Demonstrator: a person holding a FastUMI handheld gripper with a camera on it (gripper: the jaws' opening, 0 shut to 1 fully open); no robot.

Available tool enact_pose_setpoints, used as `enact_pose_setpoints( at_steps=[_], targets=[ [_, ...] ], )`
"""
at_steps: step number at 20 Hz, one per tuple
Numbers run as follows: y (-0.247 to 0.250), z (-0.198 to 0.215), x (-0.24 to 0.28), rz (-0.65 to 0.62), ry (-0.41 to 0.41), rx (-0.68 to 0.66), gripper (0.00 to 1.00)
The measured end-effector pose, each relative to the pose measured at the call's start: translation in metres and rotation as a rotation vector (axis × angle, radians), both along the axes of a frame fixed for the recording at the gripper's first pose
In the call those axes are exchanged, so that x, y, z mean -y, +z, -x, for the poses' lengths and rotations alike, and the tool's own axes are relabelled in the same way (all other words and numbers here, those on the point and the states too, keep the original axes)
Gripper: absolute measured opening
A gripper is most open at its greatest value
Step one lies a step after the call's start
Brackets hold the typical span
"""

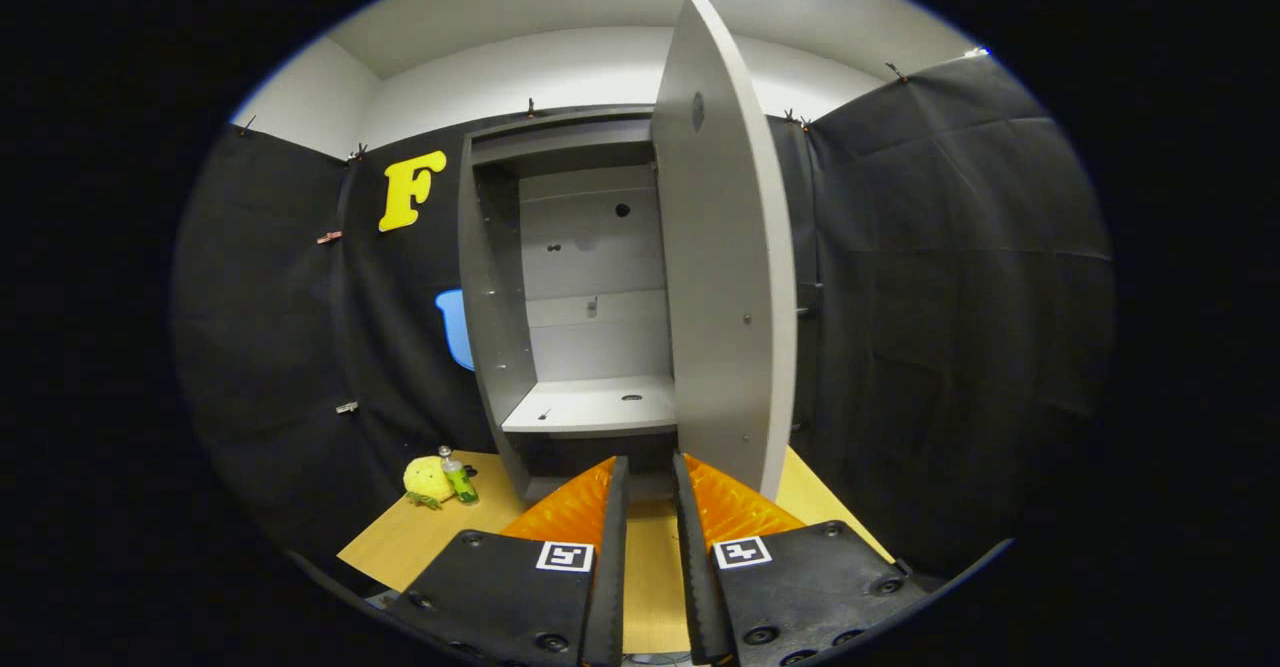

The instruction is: Open the shoe cabinet door, grab the shoes and put them into the shoe cabinet, then close the shoe cabinet door.

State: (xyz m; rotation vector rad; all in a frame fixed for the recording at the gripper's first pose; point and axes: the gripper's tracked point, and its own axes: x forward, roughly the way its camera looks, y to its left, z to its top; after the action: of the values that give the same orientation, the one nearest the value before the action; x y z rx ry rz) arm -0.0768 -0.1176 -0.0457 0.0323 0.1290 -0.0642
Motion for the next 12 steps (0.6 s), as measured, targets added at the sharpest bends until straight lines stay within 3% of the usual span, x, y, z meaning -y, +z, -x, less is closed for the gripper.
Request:
enact_pose_setpoints(
  at_steps=[6,12],
  targets=[
    [-0.056,-0.023,-0.053,0.005,0.061,-0.100,0.29],
    [-0.148,-0.044,-0.096,0.007,0.094,-0.241,0.29]
  ],
)
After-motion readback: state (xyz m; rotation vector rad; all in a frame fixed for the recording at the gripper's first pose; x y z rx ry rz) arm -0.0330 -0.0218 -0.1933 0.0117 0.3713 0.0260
